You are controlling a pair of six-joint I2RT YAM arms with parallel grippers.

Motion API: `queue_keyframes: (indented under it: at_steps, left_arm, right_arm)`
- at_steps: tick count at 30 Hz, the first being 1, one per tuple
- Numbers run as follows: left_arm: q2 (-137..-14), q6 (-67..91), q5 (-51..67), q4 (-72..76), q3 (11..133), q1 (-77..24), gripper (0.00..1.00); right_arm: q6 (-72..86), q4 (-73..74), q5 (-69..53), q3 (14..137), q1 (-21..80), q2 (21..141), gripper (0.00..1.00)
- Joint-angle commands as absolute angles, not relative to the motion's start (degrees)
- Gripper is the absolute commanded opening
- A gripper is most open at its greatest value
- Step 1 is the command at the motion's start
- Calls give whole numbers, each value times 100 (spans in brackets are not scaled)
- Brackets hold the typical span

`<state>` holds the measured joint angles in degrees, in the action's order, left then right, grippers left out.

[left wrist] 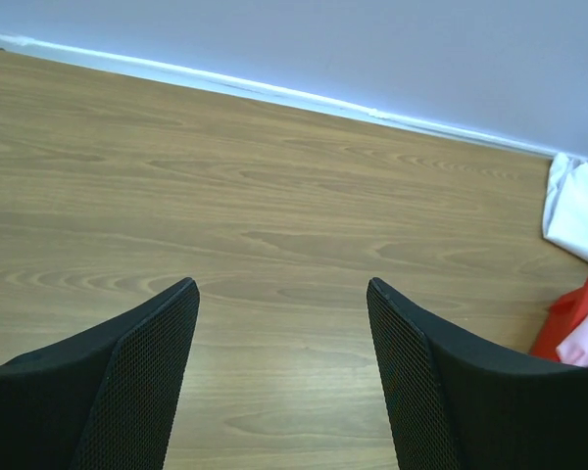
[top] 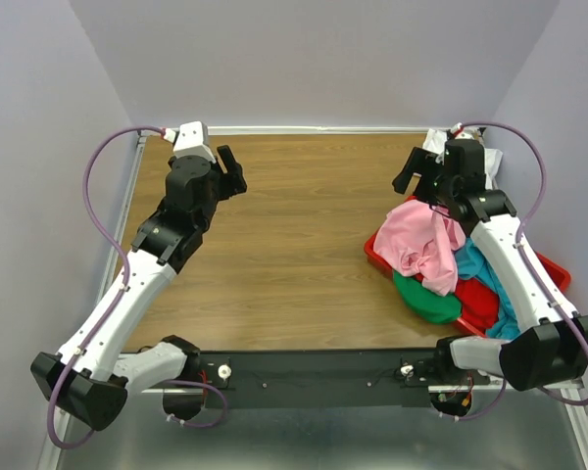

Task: Fold and stack the t-shirts
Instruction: Grab the tshirt from the pile

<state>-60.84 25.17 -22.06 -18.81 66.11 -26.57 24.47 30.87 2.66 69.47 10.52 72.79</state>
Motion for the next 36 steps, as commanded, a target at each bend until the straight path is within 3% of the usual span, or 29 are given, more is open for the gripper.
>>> queue_keyframes:
  at_steps: [1, 7, 13, 19, 24, 33, 36]
  left_arm:
    - [-6161, 2294, -2531, -1942, 6917, -2619, 78]
    - [-6310, 2197, -2488, -1960, 7040, -2610, 82]
    - [-6486, 2259, -2206, -1741, 7040, -2575, 82]
    - [-6741, 2171, -2013, -1644, 7163, -2549, 82]
    - [-7118, 2039, -1855, -1670, 7347, -2540, 82]
    - [-7242, 1907, -1819, -1582, 7392, -2514, 82]
    - [-7286, 1863, -1784, -1547, 7357, -2470, 82]
  right_arm:
    - [2531, 2997, 387, 6820, 1063, 7145, 100]
    - [2513, 3006, 597, 7013, 1064, 7190, 100]
    - [2936, 3216, 1757, 6873, 1063, 6856, 100]
    - [3365, 4805, 2548, 7119, 1055, 6960, 100]
    - [3436, 5458, 1795, 6602, 1055, 7023, 100]
    - [3902, 5687, 2161, 6231, 1063, 7382, 100]
    - [3850, 5687, 2215, 6354, 1055, 7672, 78]
